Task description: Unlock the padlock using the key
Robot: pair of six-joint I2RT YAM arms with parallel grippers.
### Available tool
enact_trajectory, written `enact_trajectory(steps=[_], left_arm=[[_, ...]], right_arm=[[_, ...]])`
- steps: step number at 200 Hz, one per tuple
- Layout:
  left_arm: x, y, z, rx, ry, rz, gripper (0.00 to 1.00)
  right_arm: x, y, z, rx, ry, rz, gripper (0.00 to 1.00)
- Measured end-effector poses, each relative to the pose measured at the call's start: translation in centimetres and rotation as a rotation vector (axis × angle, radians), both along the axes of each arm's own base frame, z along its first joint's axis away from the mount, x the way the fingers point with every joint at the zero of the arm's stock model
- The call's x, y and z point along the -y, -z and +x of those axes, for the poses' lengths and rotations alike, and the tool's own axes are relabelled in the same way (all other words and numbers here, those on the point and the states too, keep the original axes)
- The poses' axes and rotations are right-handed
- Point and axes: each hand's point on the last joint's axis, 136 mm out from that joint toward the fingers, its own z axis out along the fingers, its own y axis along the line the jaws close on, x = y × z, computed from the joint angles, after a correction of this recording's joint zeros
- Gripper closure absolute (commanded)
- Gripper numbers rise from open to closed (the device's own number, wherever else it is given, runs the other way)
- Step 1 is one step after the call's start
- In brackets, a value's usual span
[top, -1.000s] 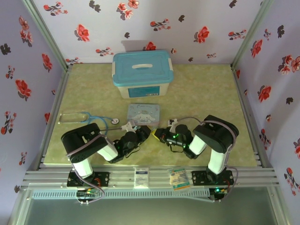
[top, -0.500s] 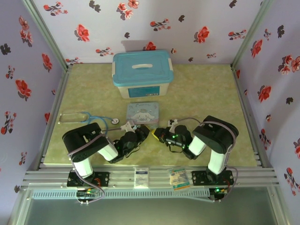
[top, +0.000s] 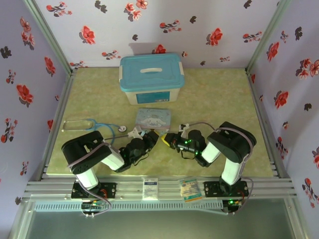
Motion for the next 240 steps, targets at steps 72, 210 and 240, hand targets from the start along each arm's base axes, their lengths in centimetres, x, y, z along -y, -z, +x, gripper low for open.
enact_trajectory(steps=[72,210,240], left_arm=[[0.9,-0.7,0.2,-0.02,0.008,-0.044,1.0],[1.7,0.1,-0.7,-0.044,0.032,-0.046,1.0],[1.8,0.4,-0.8,-0.045,0.039,-0.04,1.0]], right_arm=[[-0.4,-0.7,0.3,0.067,0.02,-0.004,1.0],[0.8,0.0,-0.5,0.077,0.061,-0.034,0.85],[1.0,0.5,-0.8,0.065,0.059,-0.046,0.81]])
